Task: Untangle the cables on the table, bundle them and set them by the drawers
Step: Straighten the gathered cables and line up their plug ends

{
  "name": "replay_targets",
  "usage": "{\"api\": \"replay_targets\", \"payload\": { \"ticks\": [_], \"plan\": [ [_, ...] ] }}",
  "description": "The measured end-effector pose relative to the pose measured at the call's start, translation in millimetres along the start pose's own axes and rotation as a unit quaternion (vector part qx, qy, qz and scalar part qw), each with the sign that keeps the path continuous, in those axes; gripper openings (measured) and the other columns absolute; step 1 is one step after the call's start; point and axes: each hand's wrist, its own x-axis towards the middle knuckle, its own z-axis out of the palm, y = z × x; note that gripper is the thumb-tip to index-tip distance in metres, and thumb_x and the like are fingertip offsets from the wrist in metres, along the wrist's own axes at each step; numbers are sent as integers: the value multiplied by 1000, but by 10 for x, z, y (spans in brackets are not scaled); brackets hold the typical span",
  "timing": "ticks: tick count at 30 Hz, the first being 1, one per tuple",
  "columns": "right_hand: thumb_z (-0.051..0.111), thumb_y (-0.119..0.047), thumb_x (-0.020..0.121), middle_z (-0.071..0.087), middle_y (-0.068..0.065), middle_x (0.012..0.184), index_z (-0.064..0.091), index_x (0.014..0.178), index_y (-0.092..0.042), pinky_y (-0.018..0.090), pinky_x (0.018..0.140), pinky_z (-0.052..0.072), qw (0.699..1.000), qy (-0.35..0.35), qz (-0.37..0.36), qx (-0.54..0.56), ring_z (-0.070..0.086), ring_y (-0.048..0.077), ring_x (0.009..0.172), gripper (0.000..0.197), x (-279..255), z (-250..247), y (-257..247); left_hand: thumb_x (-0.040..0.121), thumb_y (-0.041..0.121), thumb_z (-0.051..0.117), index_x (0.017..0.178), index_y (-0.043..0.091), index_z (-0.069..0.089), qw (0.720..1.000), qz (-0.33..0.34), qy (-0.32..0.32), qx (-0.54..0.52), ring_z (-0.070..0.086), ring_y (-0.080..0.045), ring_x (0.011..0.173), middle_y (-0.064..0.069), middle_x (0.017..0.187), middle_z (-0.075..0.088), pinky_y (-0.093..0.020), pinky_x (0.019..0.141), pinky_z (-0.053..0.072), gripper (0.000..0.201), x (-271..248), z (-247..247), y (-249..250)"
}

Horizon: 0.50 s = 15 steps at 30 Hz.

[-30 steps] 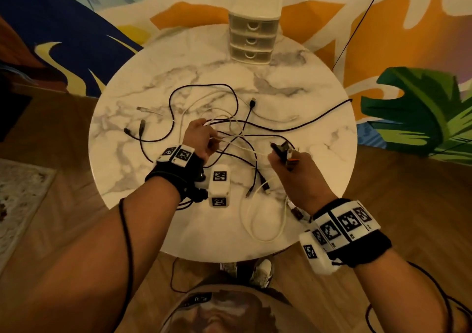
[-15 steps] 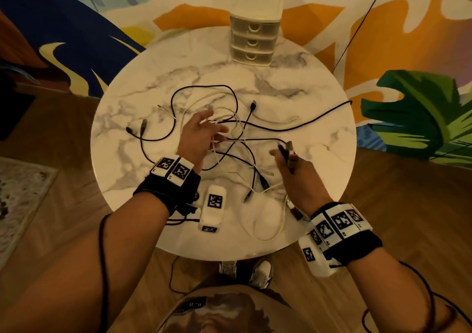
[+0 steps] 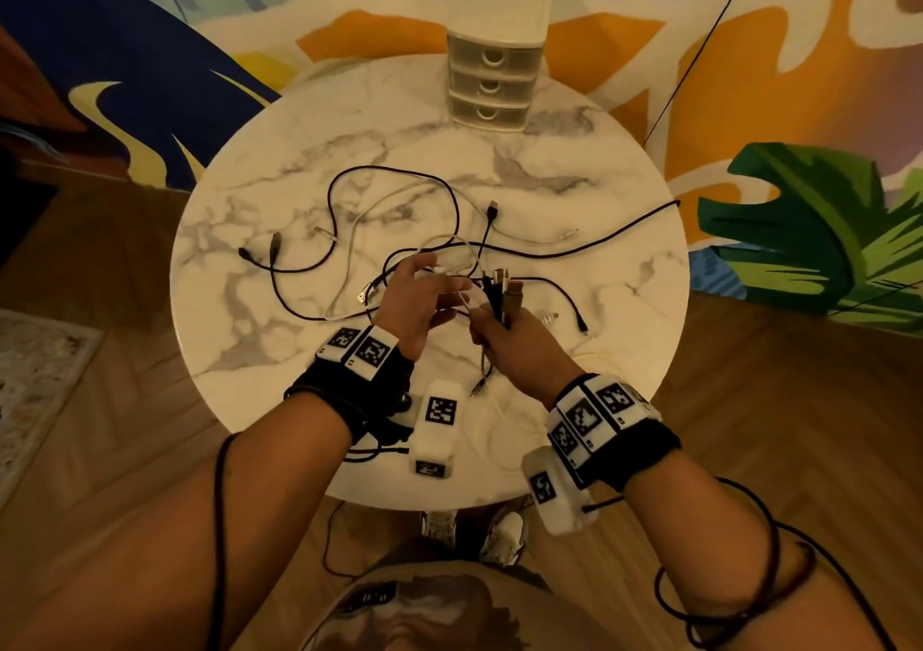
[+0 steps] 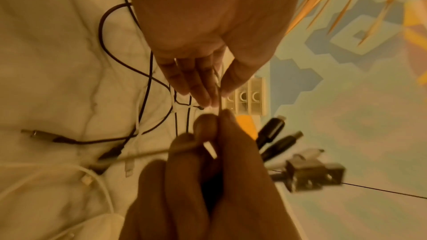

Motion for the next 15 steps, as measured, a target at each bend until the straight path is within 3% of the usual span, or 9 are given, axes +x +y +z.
{"api": "replay_targets", "payload": {
  "ticks": [3,5,7,8,10,11,13,14,15],
  "plan": [
    [45,-31,96,51,7,64,49,60,-19,32,62,37,999,-15,36,15,43,17,56,38,-55,-14,111,84,-1,57,116,14,44,998,7,61,29,62,-15,58,-11,85,63,-23,53,48,37,157,-60,34],
    [45,-31,95,51,6,65,50,61,-19,34,63,37,998,-5,49,29,43,16,57,37,-119,-39,171,85,0,55,111,10,50,993,28,78,81,61,-16,49,-12,79,63,-20,45,46,29,251,-144,104],
    [46,-28,95,47,0,58,48,60,-18,29,59,35,998,11,47,40,39,12,52,37,-187,-98,229,90,5,51,107,5,55,970,25,37,239,59,-16,44,-15,77,64,-19,41,43,18,294,-250,137],
    [45,-27,96,44,-2,55,46,60,-17,25,55,33,998,15,39,41,38,10,49,38,-227,-137,244,93,10,50,105,3,57,941,30,8,338,58,-14,42,-14,74,64,-18,39,42,16,286,-297,128],
    [45,-24,97,40,-4,53,44,60,-16,17,48,32,998,23,30,57,35,7,46,38,-298,-214,234,94,19,50,102,6,58,881,90,-12,464,58,-14,48,-12,74,65,-20,42,45,17,249,-345,81],
    [44,-23,97,38,-5,52,43,60,-15,15,44,30,996,26,28,79,33,6,44,38,-331,-248,225,93,21,51,101,10,57,866,140,0,480,58,-17,54,-11,75,65,-25,48,47,15,212,-340,54],
    [42,-21,98,35,-10,45,41,61,-14,13,40,26,993,25,22,114,30,4,40,38,-391,-304,203,92,24,52,98,15,56,856,234,48,458,54,-20,58,-6,68,60,-32,56,45,12,102,-258,20],
    [41,-20,99,34,-11,42,40,62,-13,12,39,25,992,22,20,122,28,3,38,38,-418,-320,187,92,28,51,92,14,57,860,236,56,448,53,-20,55,-3,62,57,-33,56,43,15,53,-193,18],
    [40,-20,99,34,-11,41,40,62,-13,12,39,25,991,17,17,129,28,2,37,37,-439,-326,187,92,34,50,83,12,59,880,192,39,433,52,-18,51,-2,58,57,-31,53,41,25,1,-113,16]
  ]
}}
